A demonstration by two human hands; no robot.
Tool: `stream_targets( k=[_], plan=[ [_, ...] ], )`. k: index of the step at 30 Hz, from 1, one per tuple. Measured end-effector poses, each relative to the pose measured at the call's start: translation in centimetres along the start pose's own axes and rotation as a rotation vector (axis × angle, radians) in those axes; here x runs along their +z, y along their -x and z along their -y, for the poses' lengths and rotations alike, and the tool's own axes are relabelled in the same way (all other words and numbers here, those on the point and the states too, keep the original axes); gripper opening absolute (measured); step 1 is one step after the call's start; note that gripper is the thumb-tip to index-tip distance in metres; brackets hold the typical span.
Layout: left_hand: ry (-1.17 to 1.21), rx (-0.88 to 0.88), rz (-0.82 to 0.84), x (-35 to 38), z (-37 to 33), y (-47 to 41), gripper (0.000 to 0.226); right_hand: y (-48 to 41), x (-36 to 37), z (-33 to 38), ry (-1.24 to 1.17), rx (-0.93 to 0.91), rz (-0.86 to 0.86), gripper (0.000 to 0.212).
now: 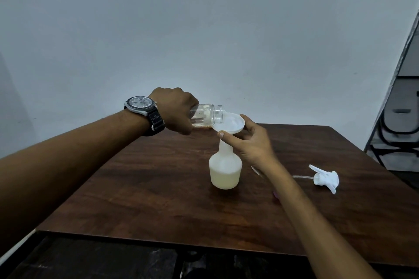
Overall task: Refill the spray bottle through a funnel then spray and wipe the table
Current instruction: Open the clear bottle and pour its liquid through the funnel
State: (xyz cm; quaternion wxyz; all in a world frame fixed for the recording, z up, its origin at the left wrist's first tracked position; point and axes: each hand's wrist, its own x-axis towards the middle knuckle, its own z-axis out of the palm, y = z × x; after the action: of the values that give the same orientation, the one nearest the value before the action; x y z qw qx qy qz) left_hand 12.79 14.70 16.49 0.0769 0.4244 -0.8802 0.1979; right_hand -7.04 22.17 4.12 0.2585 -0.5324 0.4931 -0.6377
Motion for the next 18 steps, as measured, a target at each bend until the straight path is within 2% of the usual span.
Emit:
stream_targets(
  k=[18],
  plan=[
    [-0.010, -0.001, -0.014, 0.01, -0.02, -0.02, 0.028, -0.07, 0.03, -0.15, 0.005, 0.009, -0.003, 0.051]
  ],
)
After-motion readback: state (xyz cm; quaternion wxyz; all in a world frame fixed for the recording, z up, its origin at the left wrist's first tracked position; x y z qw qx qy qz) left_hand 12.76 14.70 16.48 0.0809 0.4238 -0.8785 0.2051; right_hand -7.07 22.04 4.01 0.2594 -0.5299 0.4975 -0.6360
